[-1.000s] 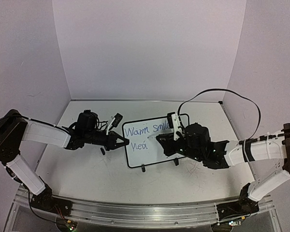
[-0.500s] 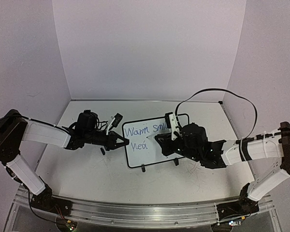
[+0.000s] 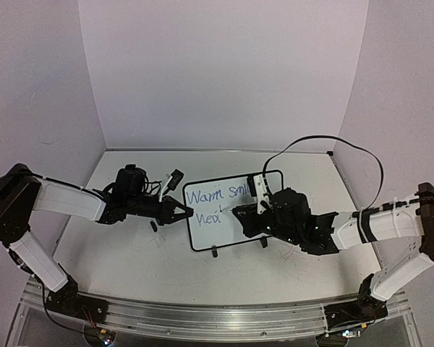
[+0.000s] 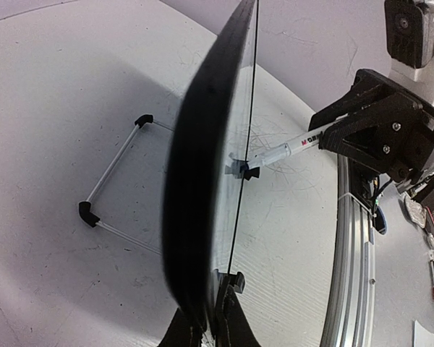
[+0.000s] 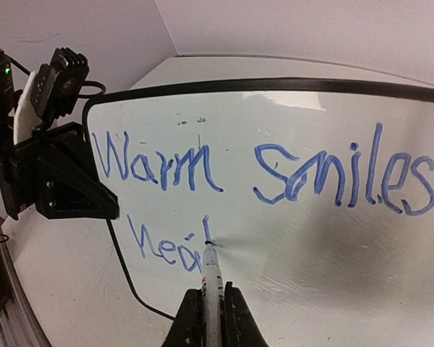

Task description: Write a sentence on the whiteboard

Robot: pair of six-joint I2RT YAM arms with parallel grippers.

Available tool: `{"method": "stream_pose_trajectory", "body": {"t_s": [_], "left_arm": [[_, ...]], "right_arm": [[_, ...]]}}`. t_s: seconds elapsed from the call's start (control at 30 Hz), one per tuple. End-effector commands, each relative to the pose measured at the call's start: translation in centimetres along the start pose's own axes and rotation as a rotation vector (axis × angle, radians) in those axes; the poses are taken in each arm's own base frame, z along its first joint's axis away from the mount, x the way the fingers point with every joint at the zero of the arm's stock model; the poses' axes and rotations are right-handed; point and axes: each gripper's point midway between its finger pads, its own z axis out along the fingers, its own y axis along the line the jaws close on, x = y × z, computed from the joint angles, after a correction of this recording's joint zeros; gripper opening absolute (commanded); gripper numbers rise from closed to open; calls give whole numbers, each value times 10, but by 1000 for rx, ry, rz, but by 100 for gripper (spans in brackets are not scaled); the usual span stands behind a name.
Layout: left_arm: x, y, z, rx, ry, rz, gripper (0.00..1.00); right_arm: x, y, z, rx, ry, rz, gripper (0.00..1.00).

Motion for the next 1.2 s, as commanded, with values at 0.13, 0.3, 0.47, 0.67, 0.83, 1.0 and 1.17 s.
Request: {"method": "stream_pose_trajectory", "body": {"t_s": [0.13, 0.3, 0.47, 0.67, 0.83, 1.0, 1.17], "left_arm": [[0, 27, -3, -129, -4, 18, 0], [0, 27, -3, -129, -4, 18, 0], [1, 27, -4, -131, -4, 17, 0], [1, 28, -3, -132, -3, 17, 0], [2, 29, -3, -135, -1, 16, 0], [3, 31, -4, -148, -1, 15, 0], [3, 32, -4, -155, 0, 19, 0]], "right_arm": [[23, -6, 2, 20, 50, 8, 0], [30, -7, 3, 23, 67, 9, 0], [34, -9, 1, 30, 76, 10, 0], [25, -13, -5, 56, 52, 1, 0], [-13, 0, -26, 3, -37, -18, 0], [-52, 26, -68, -163, -166, -48, 0], [-40, 10, -59, -97, -106, -149, 0]]}}
